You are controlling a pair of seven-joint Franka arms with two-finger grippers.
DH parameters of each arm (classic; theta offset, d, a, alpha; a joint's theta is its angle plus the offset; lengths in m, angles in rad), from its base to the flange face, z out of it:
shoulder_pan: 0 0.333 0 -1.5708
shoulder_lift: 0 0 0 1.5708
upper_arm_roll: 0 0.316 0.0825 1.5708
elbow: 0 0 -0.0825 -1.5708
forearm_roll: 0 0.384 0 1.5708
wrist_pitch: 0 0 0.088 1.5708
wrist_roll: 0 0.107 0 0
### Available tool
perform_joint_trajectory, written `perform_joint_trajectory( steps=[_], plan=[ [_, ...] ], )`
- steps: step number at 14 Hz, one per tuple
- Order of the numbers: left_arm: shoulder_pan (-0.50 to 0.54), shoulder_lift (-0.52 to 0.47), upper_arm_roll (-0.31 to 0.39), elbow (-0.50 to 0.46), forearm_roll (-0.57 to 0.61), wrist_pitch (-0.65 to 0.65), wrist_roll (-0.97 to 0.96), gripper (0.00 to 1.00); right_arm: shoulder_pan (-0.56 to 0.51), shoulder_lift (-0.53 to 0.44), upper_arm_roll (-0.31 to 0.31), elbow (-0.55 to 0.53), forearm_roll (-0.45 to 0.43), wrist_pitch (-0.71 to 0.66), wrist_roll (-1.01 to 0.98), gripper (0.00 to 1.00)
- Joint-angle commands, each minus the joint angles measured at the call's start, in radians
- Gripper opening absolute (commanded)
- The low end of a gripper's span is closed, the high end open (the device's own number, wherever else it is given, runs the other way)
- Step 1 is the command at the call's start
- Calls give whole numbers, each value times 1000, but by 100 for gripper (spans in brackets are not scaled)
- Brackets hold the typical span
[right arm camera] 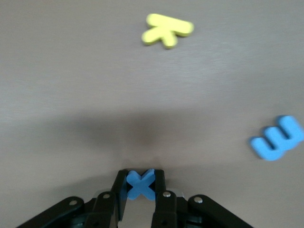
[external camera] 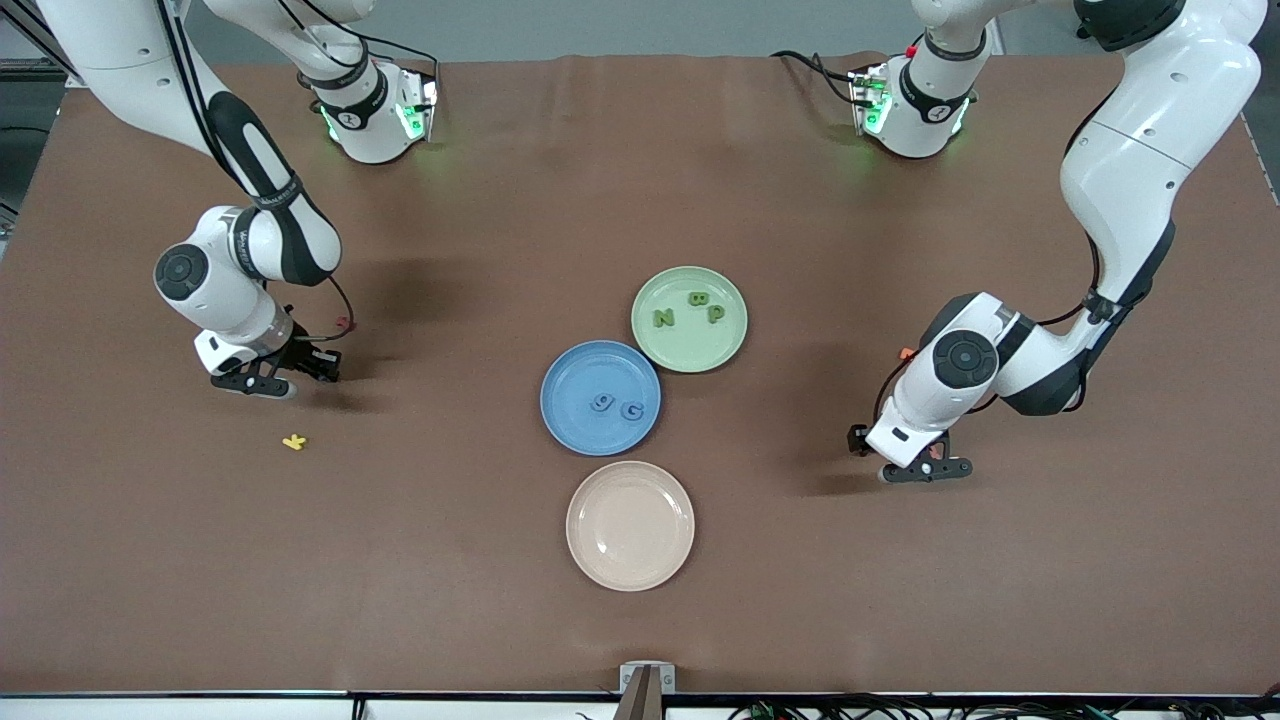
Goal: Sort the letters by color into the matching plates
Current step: 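Grasp the green u with the left gripper while the right gripper places x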
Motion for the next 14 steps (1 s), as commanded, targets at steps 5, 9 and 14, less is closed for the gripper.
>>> perform_joint_trajectory(
  steps=[5,9,14],
  plan=[
    [4,15,4,17,11,10,1,45,403,-19,4,248,12,-278,680,0],
    [2,15,4,17,5,10,-4,36,557,136,2,533,12,-394,1000,0],
    [4,14,3,14,-18,10,-10,22,659,309,2,745,11,-395,1221,0]
  ],
)
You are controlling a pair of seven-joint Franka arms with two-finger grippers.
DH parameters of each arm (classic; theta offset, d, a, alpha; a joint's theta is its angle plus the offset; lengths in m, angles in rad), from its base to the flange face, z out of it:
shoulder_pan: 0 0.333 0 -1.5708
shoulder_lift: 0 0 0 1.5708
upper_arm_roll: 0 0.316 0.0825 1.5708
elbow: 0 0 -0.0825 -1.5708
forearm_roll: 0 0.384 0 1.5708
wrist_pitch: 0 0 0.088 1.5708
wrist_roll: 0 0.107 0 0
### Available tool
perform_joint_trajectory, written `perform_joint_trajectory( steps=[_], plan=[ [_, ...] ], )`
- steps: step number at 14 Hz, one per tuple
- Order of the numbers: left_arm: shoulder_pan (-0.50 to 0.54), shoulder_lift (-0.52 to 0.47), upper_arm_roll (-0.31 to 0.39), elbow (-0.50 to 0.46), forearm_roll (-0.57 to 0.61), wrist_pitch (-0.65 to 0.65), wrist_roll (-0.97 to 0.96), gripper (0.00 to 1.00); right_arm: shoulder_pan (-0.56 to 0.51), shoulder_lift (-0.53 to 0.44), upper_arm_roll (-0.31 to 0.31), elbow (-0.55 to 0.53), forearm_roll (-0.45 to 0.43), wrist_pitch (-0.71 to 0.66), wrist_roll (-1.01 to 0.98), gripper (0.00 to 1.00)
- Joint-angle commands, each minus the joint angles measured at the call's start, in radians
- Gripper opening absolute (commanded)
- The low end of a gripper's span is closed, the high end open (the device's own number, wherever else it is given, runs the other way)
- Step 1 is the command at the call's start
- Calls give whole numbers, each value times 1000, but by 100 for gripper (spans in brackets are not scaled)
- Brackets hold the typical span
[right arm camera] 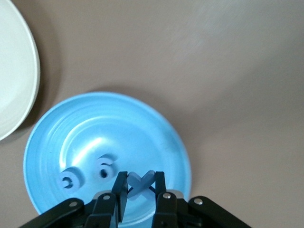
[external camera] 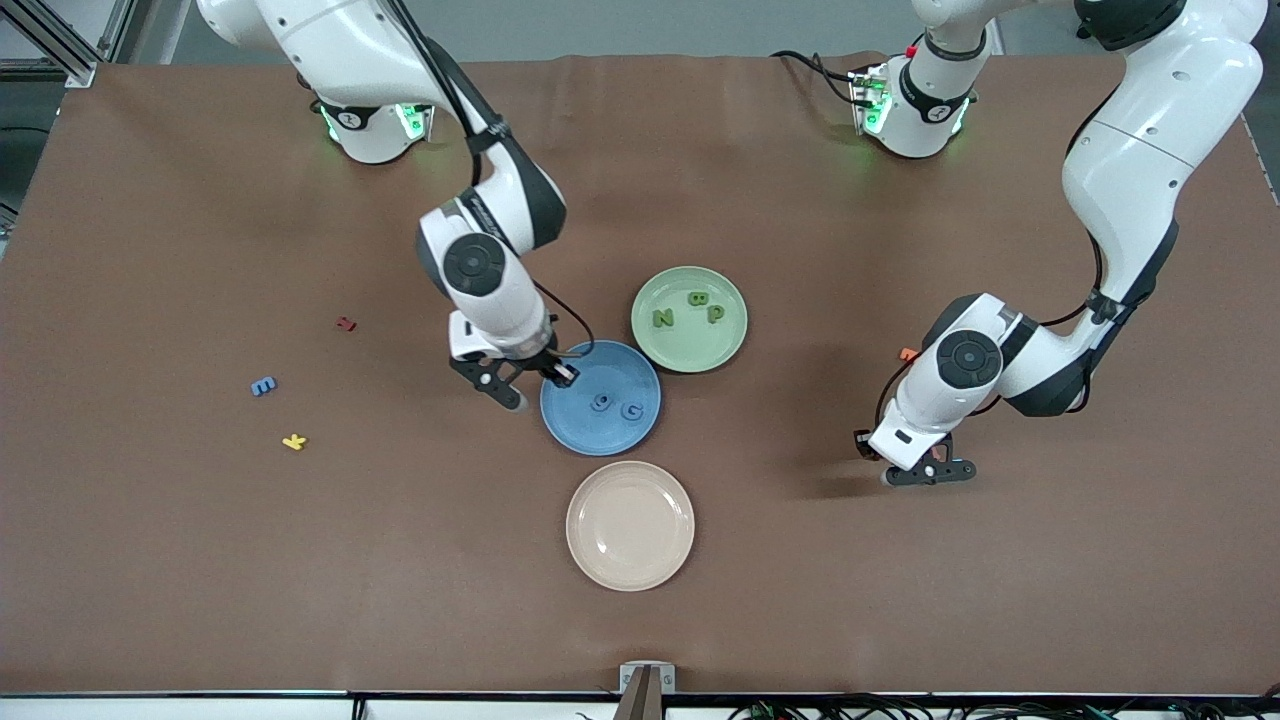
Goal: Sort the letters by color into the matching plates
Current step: 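Carry the green u to the green plate while the right gripper withdraws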
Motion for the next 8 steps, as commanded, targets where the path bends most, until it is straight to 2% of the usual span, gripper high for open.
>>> perform_joint_trajectory(
  steps=[1,5,8],
  plan=[
    [2,12,4,0,-29,5,-6,17,52,104,-13,134,8,-18,99,0],
    [5,2,-4,-1,-40,-7,-6,13,105,142,-13,182,6,-16,187,0],
    [12,-36,-69,-7,-75,-126,-15,13,125,164,-13,204,5,-13,212,0]
  ],
)
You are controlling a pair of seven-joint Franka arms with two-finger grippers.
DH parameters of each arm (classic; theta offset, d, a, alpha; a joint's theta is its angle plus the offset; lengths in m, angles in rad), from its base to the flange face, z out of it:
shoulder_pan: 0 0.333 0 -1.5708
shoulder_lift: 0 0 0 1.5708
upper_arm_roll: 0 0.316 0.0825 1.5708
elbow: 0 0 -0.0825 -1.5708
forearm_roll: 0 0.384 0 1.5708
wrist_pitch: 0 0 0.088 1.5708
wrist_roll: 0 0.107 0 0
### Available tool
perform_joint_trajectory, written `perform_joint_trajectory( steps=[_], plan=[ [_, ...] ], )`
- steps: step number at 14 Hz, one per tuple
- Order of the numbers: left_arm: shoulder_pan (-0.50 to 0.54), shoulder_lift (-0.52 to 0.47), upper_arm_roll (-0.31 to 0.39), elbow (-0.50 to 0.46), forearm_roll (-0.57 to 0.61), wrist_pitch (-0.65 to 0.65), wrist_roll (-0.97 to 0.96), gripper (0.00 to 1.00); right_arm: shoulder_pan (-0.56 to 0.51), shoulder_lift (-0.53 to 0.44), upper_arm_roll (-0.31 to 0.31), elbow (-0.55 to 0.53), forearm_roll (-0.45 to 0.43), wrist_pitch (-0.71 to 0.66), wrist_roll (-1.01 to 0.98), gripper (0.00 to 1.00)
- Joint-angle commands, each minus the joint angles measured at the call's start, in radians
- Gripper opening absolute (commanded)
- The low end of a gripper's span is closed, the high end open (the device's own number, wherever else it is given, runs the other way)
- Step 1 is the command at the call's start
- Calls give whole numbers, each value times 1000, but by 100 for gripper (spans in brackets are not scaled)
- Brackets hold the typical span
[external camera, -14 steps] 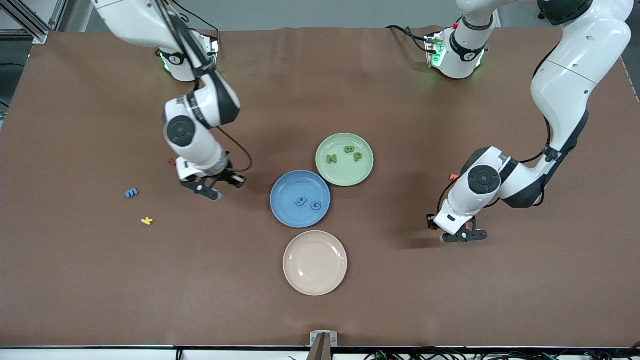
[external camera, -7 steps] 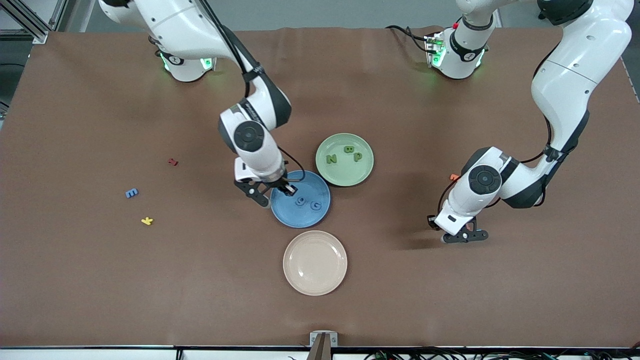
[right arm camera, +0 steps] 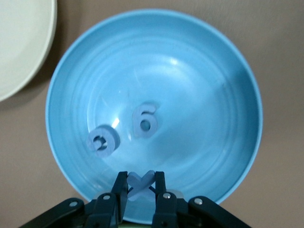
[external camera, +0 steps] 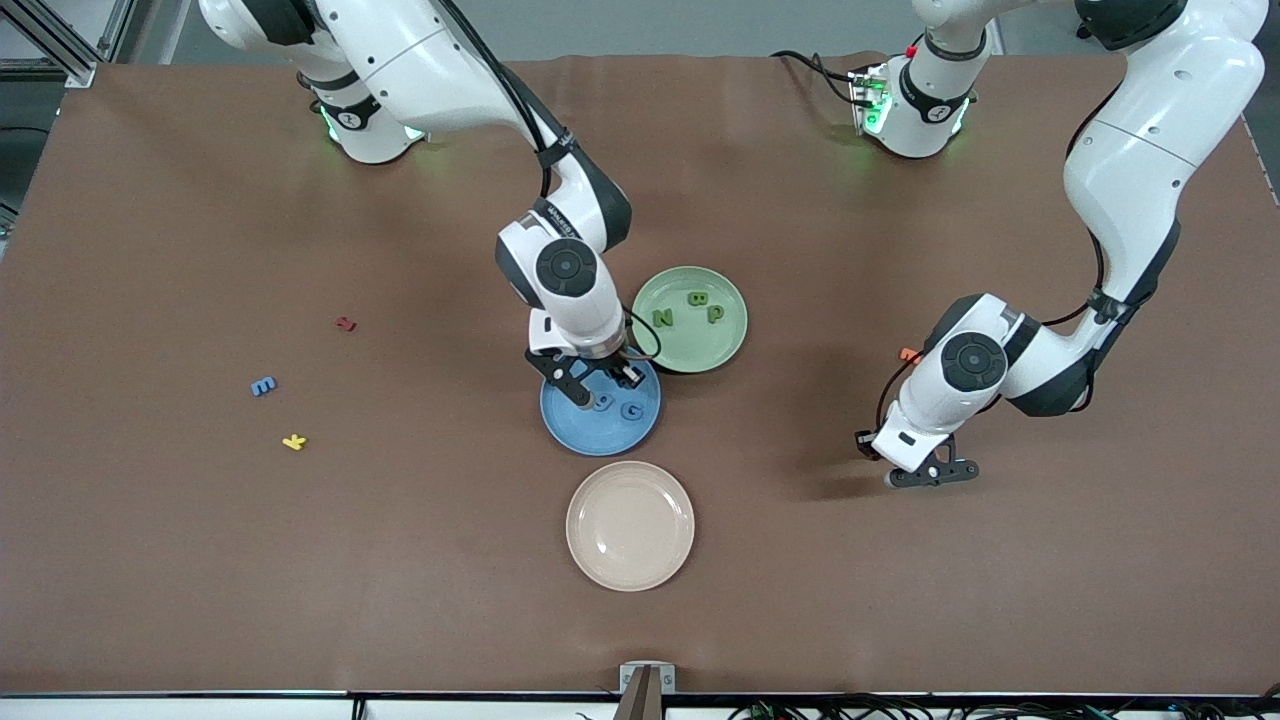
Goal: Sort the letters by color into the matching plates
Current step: 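Carry the green u to the green plate while the right gripper withdraws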
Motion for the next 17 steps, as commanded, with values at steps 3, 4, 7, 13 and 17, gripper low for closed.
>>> perform_joint_trajectory(
  steps=[3,4,7,13,17],
  plan=[
    [14,-47,-165,-8,-52,-200,-125,13,20,44,-12,56,5,-11,27,0],
    [13,-46,-193,-8,-54,-222,-154,13,20,44,-12,56,5,-11,27,0],
    [-22,-35,-263,-5,-58,-249,-258,13,19,44,-12,56,15,-13,27,17],
    [-237,-3,-262,47,-95,-246,-459,13,17,44,-13,62,23,-11,24,100],
    [-299,29,-260,53,-96,-240,-490,13,11,41,-15,62,15,-13,18,100]
  ],
)
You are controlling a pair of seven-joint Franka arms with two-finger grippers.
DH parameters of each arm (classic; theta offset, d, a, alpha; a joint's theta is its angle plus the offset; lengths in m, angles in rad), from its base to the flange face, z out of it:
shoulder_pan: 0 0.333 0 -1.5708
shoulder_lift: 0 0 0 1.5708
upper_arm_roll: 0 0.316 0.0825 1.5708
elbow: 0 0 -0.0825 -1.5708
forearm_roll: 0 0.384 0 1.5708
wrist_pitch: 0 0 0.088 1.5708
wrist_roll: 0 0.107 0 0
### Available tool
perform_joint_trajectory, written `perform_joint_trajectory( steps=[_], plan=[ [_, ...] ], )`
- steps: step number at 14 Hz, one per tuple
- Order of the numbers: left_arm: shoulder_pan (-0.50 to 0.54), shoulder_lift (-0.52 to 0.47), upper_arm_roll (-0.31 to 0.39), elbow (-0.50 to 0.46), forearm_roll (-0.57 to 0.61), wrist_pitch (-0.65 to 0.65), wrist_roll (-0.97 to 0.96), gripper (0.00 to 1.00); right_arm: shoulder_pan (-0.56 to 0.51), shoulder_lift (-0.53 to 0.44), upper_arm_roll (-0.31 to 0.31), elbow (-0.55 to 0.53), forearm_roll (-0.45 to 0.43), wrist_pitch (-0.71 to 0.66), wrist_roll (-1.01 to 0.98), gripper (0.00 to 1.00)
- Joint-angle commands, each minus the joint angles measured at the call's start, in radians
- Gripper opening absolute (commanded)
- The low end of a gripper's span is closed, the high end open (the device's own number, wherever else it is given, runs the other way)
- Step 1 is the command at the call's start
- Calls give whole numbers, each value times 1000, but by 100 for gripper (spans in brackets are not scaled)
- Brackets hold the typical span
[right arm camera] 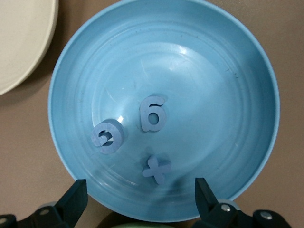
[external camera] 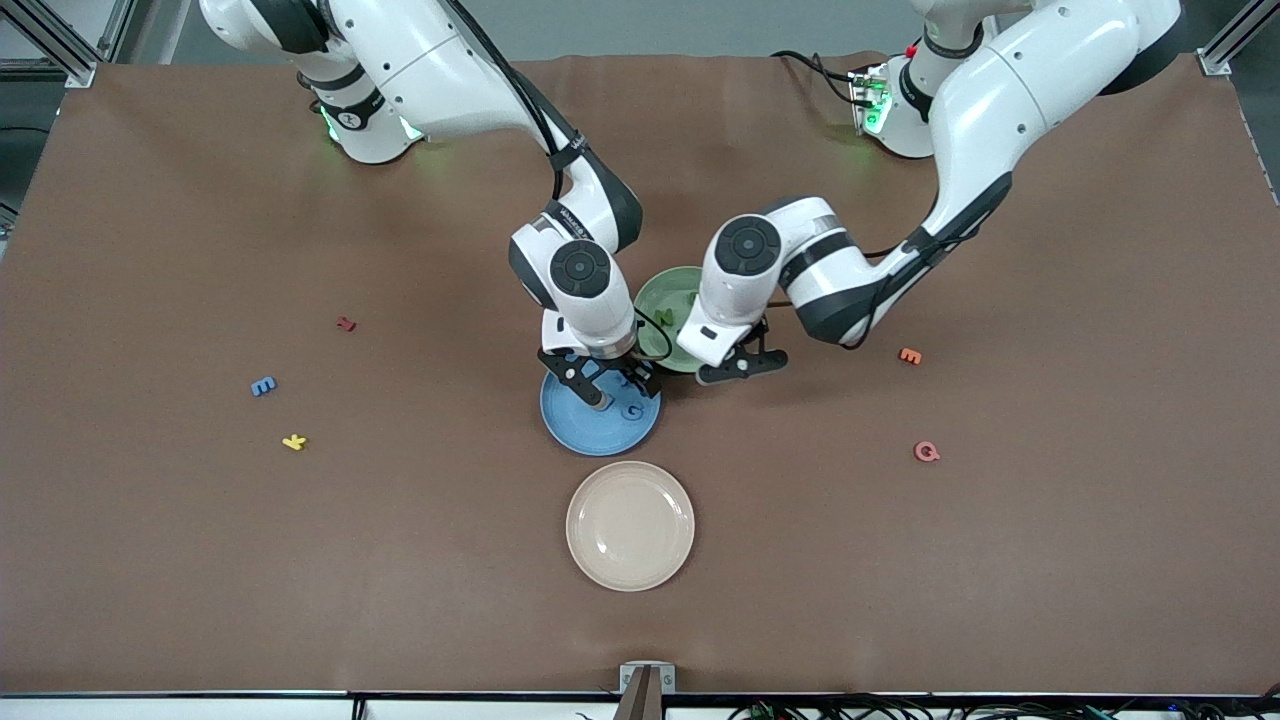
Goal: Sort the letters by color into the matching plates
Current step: 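Carry the green u to the green plate while the right gripper withdraws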
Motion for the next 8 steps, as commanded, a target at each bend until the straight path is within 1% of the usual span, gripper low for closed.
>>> perform_joint_trajectory(
  steps=[1,2,4,6,7,8],
  plan=[
    [-29,36,3,26,-25,-5,-17,13,-7,4,-10,15,-2,-15,-8,100],
    [-44,38,4,26,-41,-5,-17,13,-17,4,-13,9,-6,-15,-49,100],
    [-61,41,12,24,-48,-5,-21,13,-41,-10,-15,-41,-9,-5,-157,100],
    [-76,52,13,24,-48,-2,-28,13,-73,-71,-16,-133,-11,-1,-255,100],
    [-81,58,13,26,-47,5,-30,13,-96,-115,-16,-188,-12,5,-310,100],
    [-84,56,15,26,-47,11,-28,14,-134,-173,-16,-266,-12,22,-386,100]
  ],
)
